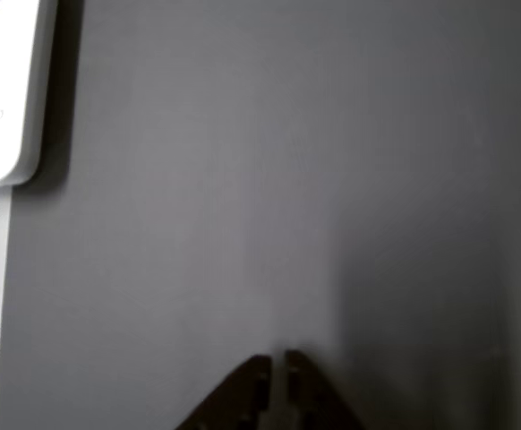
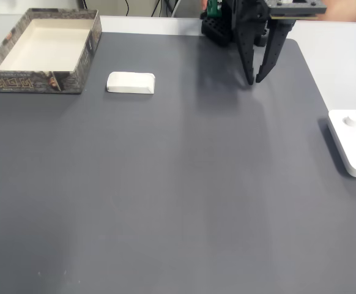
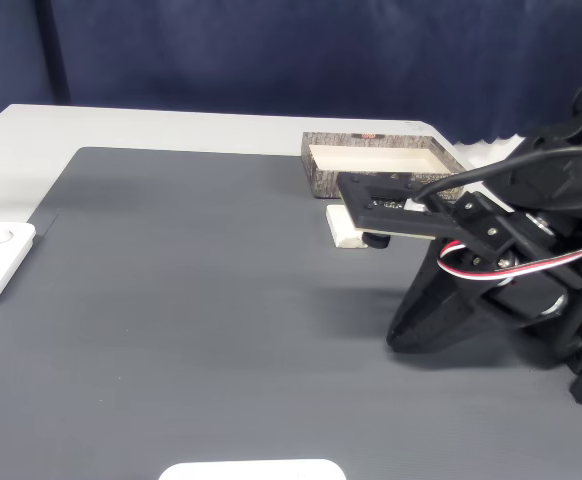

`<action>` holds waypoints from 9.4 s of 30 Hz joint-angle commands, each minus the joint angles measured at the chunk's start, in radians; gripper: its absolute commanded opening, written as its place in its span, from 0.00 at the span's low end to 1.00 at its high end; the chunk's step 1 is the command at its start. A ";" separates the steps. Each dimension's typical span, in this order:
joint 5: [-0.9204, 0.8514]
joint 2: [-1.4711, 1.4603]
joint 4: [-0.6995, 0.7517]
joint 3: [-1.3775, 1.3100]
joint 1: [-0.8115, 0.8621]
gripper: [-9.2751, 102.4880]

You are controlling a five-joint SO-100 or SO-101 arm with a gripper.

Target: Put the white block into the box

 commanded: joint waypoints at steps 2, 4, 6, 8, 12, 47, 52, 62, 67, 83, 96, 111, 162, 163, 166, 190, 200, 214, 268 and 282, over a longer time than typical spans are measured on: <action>-0.012 0.034 0.005 0.021 0.011 0.07; -0.012 0.034 0.005 0.021 0.011 0.07; -0.012 0.034 0.005 0.021 0.011 0.07; -0.012 0.034 0.005 0.021 0.011 0.07; -0.012 0.034 0.005 0.021 0.011 0.07; 0.046 -0.707 0.150 -0.583 0.333 0.07; 0.140 -0.844 0.156 -0.726 0.442 0.07; 0.322 -1.091 0.176 -0.884 0.715 0.07; 0.388 -1.264 0.141 -1.014 0.804 0.07; 0.575 -1.781 0.124 -1.499 0.902 0.07; 0.618 -1.852 0.117 -1.491 0.845 0.07; 0.804 -1.821 0.129 -1.442 0.815 0.07; 2.424 -1.786 0.109 -1.470 0.896 0.22; 2.405 -1.786 0.109 -1.471 0.897 0.23; 2.370 -1.790 0.109 -1.479 0.896 0.26; 2.338 -1.657 -0.075 -1.285 0.881 0.36; 2.330 -1.695 -0.095 -1.290 0.868 0.36; 2.295 -1.707 -0.158 -1.243 0.830 0.36; 2.267 -1.878 -0.224 -1.289 0.816 0.21; 2.230 -1.884 -0.210 -1.281 0.825 0.07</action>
